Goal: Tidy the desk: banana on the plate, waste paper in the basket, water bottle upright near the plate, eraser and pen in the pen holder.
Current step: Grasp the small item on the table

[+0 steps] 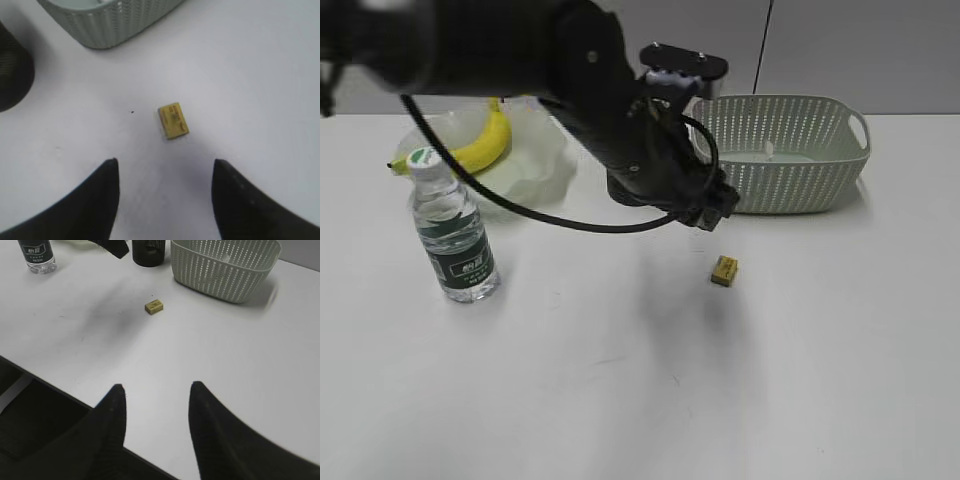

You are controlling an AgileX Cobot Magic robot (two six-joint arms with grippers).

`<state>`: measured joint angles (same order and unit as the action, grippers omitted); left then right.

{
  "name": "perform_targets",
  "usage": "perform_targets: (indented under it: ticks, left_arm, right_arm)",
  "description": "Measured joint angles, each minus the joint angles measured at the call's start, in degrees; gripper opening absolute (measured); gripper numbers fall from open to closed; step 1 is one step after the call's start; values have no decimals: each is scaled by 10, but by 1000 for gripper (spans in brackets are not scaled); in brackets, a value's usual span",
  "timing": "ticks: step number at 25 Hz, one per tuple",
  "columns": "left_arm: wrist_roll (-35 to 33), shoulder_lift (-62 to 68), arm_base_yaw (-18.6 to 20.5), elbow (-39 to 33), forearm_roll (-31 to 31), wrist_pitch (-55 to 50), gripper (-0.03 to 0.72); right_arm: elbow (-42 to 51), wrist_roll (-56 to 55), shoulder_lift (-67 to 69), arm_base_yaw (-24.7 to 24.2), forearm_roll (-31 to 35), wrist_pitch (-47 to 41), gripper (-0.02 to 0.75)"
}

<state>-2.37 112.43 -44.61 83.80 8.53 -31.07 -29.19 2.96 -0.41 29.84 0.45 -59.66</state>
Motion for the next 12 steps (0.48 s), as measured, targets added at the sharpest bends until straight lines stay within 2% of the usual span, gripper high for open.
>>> perform_targets:
  ticks: [3, 6, 12]
  left_arm:
    - [0, 70, 0, 97, 9, -78, 446]
    - [0, 119, 0, 165, 17, -128, 447]
    - [1, 193, 0, 275, 19, -159, 480]
  right_arm:
    - [0, -4, 0, 0, -5, 0, 341]
    - [0, -4, 0, 0, -5, 0, 341]
    - [0, -5, 0, 0, -5, 0, 341]
